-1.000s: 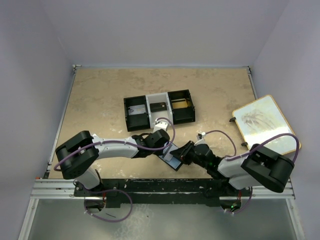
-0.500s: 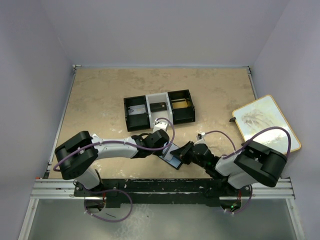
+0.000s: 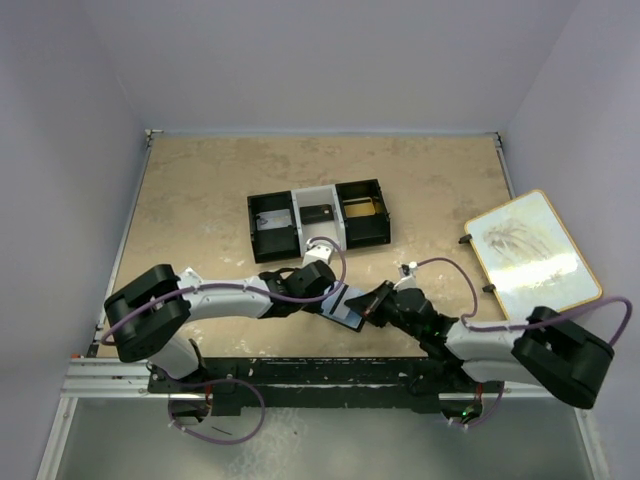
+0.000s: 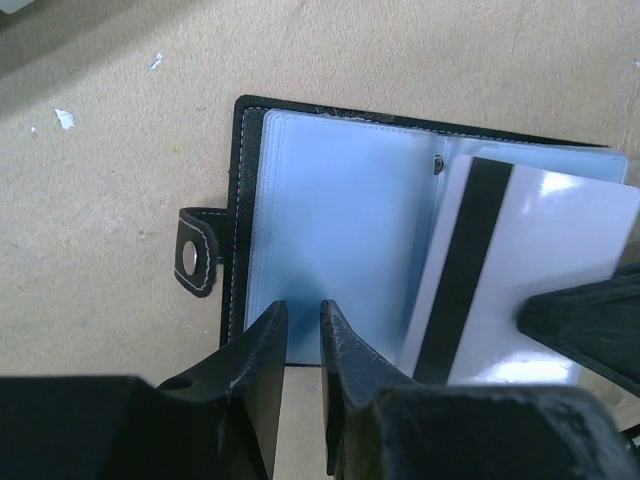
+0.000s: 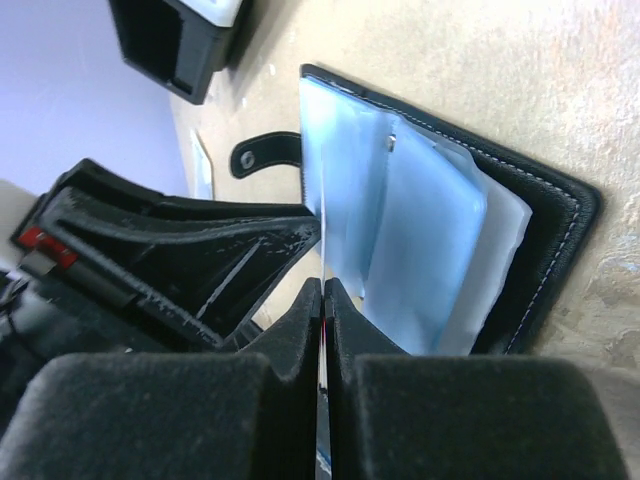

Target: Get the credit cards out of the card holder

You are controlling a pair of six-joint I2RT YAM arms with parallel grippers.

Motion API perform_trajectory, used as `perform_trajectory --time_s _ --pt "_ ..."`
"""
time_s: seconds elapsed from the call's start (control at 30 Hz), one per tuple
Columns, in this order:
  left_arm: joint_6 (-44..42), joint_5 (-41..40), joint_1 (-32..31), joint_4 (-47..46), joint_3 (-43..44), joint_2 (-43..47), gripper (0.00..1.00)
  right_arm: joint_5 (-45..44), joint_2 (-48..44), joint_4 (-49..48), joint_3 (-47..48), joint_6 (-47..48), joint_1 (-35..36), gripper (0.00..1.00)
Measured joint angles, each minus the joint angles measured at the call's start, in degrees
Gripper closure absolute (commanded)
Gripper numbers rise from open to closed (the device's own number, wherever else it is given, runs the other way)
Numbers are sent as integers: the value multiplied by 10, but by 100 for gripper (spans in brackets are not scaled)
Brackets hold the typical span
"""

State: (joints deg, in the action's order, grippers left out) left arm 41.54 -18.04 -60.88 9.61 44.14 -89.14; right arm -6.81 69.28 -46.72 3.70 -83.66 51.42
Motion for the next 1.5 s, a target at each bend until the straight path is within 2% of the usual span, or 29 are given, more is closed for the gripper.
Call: perform_trajectory --time_s 0.17,0.43,0.47,0.8,0.93,1.07,1.3,1.5 --pt "7 -3 0 4 -3 8 83 -1 -88 48 -19 44 -1 100" --pt "13 -8 0 9 -6 29 76 3 -139 114 -21 109 -4 100" --pt "14 -10 0 11 -7 37 74 3 -147 120 -21 115 -4 100" --pt "-3 -60 0 66 -7 170 29 -21 -275 173 -17 219 -4 100" --pt "-21 -103 8 126 8 203 19 -28 -317 181 -4 284 -4 100" --pt "-48 -150 24 185 34 214 15 -27 -338 178 18 357 -5 100" --pt "-102 -179 116 252 79 220 11 -5 -310 178 83 454 -5 100" --pt "-148 -165 262 275 83 266 11 21 -256 182 148 506 -2 100"
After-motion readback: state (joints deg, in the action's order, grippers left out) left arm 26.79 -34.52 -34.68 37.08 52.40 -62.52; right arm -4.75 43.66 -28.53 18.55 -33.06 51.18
